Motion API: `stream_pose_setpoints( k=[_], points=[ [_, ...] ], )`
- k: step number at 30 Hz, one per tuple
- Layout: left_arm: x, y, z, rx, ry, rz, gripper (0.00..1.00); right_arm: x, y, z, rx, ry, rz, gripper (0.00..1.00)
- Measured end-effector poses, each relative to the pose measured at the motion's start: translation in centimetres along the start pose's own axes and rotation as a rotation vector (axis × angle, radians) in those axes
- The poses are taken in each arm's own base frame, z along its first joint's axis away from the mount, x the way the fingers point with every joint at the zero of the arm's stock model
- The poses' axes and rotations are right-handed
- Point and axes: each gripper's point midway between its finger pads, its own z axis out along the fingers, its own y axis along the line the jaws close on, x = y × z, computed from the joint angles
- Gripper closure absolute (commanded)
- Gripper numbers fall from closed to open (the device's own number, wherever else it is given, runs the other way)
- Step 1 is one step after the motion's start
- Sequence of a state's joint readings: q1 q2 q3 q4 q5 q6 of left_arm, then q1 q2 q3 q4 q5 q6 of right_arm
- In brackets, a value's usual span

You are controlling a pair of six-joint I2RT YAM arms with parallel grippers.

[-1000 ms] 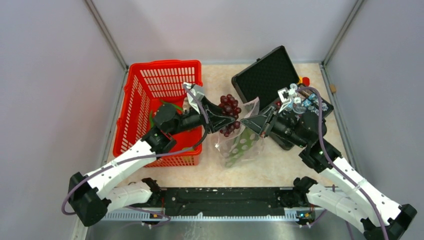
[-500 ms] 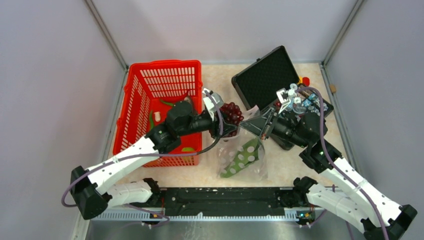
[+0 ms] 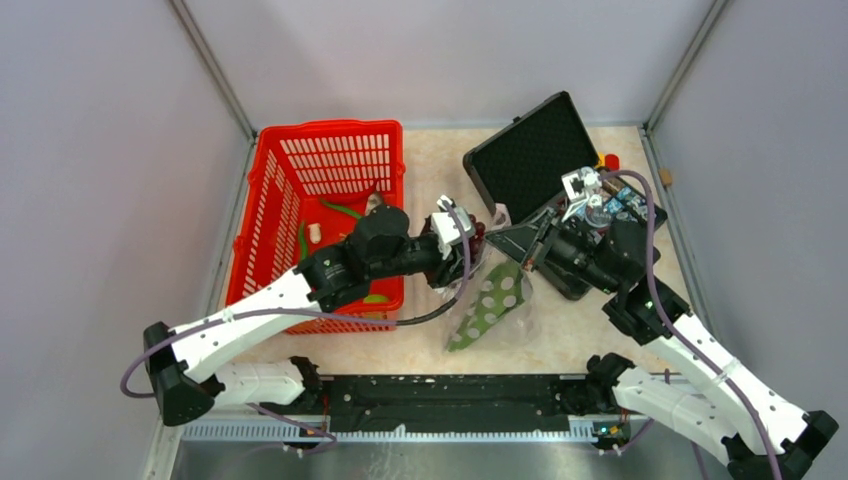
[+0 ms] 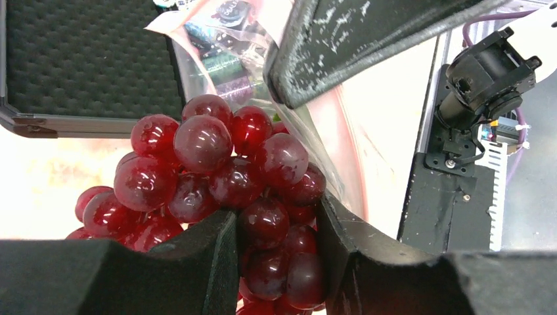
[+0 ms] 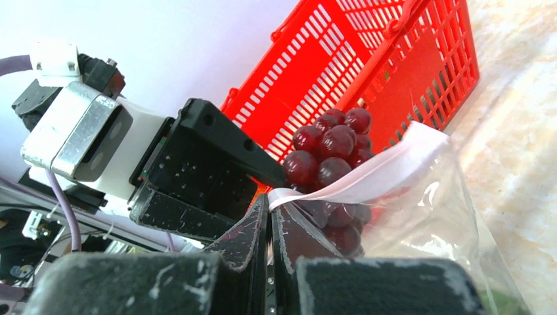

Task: Place the food in the zip-top bag and seal the zipper
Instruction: Place the fake fruit in the zipper food storage bag.

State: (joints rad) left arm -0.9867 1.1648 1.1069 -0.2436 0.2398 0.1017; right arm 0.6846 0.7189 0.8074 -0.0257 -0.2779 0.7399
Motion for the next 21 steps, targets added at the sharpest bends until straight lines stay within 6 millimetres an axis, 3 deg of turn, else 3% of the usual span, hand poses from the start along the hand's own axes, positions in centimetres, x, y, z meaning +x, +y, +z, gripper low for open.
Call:
stream_pose_setpoints(
  k=[11, 21],
  points=[
    [-1.8, -1.7, -1.8, 0.093, -0.004, 0.04, 0.54, -0.7, 1.9, 1.9, -0.08, 0.066, -0.069, 1.0],
    [0.0, 0.0, -0.4, -0.092, 0.091, 0.117, 0.53, -0.5, 3.5, 1.7, -0.169, 0.084, -0.085, 1.0]
  ],
)
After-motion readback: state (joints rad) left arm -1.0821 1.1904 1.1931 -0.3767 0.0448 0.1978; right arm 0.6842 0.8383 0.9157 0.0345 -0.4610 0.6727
